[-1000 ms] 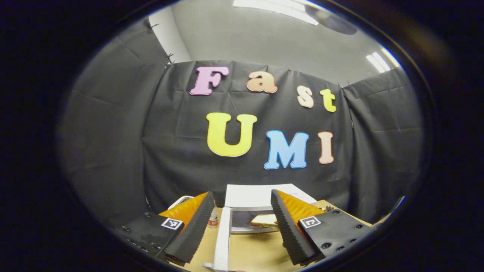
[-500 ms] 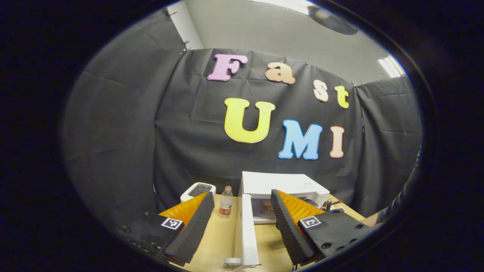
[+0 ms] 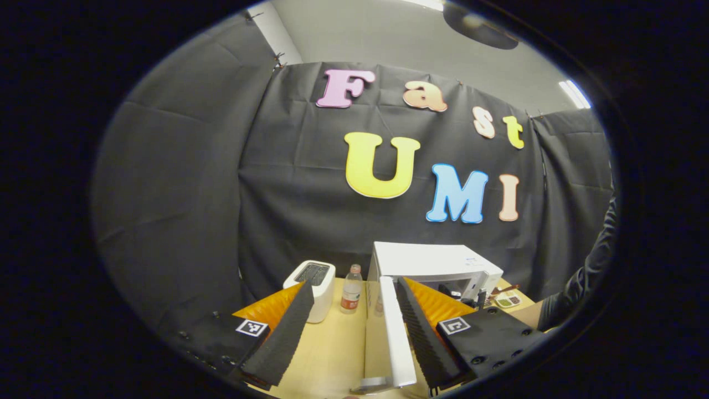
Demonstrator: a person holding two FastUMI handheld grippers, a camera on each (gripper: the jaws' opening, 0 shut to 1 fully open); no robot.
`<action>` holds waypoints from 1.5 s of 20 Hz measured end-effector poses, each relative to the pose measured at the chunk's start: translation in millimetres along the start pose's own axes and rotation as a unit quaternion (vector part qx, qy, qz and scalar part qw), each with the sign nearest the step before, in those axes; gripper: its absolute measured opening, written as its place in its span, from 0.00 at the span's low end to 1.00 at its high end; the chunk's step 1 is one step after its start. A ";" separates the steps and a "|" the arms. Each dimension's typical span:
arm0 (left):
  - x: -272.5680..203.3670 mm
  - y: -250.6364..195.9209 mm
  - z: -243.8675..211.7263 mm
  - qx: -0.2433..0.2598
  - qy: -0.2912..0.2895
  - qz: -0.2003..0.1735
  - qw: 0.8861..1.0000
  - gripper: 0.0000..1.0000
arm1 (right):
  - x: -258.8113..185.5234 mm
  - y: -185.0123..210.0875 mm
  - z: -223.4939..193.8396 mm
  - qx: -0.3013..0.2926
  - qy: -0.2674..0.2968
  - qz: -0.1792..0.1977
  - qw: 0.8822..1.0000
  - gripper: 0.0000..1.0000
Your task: Open the microwave oven with the left hand, put the food in, and close the microwave oven.
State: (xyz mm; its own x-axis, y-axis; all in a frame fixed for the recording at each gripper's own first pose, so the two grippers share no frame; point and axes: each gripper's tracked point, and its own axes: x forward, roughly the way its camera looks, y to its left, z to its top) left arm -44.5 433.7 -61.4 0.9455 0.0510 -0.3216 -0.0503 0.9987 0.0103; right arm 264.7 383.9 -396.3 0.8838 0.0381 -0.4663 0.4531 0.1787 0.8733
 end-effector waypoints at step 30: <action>32.5 -125.8 23.5 0.016 -0.058 -0.065 0.996 0.95 | -334.1 138.1 163.0 -0.610 -0.101 0.143 0.773 0.93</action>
State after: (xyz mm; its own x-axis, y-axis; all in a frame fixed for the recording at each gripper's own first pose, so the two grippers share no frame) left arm 0.1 309.8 -50.9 0.9744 -0.0794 -0.2104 0.0825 0.9966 0.0062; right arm 51.0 235.6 -97.0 0.9835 0.1149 -0.1400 -0.1021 0.9902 0.0958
